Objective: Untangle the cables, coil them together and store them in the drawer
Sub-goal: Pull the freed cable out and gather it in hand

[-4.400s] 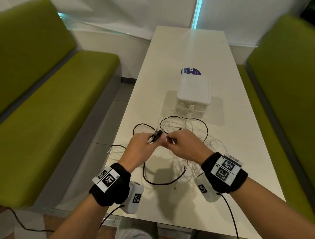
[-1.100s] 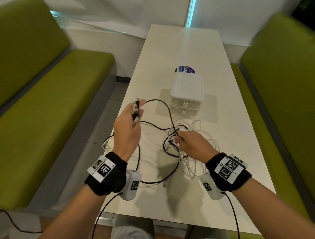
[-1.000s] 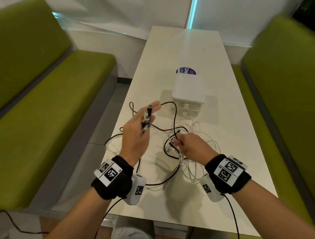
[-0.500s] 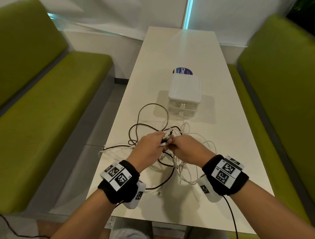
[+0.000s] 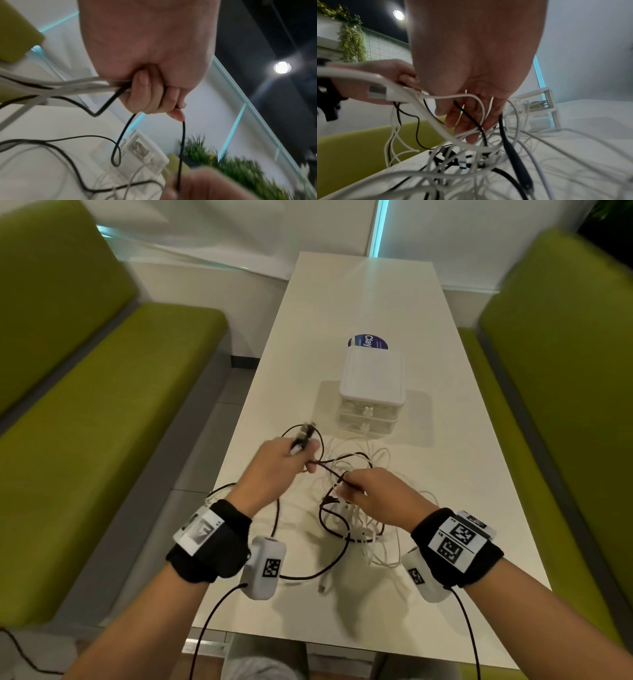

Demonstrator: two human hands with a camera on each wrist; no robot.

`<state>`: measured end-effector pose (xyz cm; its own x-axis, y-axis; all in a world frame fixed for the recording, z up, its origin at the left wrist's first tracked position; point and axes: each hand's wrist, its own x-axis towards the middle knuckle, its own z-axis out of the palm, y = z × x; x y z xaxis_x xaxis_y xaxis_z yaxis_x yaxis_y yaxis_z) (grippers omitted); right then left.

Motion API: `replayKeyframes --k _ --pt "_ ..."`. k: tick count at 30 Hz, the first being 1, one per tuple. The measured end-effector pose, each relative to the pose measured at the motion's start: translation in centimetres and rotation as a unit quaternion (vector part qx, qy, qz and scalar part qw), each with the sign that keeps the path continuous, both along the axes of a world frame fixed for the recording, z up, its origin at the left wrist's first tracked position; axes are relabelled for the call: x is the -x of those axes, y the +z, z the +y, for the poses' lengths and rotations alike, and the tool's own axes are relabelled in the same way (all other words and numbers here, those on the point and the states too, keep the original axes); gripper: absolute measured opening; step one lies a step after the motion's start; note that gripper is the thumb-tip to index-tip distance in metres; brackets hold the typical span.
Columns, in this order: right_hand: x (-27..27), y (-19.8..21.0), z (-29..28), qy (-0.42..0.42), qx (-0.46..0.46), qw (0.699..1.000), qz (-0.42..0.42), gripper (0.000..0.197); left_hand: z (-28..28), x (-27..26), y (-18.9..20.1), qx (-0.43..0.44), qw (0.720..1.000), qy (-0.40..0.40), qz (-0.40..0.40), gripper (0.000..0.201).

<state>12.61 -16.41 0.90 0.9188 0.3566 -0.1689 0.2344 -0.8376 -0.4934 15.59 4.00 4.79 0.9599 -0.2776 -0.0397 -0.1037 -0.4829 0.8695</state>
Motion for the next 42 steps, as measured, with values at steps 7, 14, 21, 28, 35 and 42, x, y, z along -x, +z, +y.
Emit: replayKeyframes --k 7,14,21,28,35,42 --pt "0.2 0.4 -1.1 -0.084 -0.042 0.995 0.032 0.045 2.4 -1.2 1.4 0.104 0.987 0.123 0.025 0.037" --pt "0.1 0.8 -0.6 -0.074 -0.029 0.997 0.02 0.034 1.6 0.3 0.1 0.029 0.986 0.127 -0.104 0.035" --pt "-0.3 2.2 0.6 -0.065 -0.002 0.998 0.01 0.027 -1.8 1.5 -1.9 -0.131 0.985 -0.048 -0.098 0.03" --pt "0.2 1.1 -0.3 -0.057 -0.022 0.998 0.023 0.026 -0.6 1.0 0.0 -0.085 0.987 0.048 -0.125 0.026" --pt "0.7 1.2 -0.3 -0.06 -0.097 0.992 0.046 0.033 1.9 -0.2 -0.2 -0.104 0.982 0.118 -0.104 0.024" --pt "-0.4 1.5 1.7 -0.047 -0.072 0.996 0.0 0.033 3.1 0.2 -1.9 -0.104 0.983 0.111 -0.107 0.019"
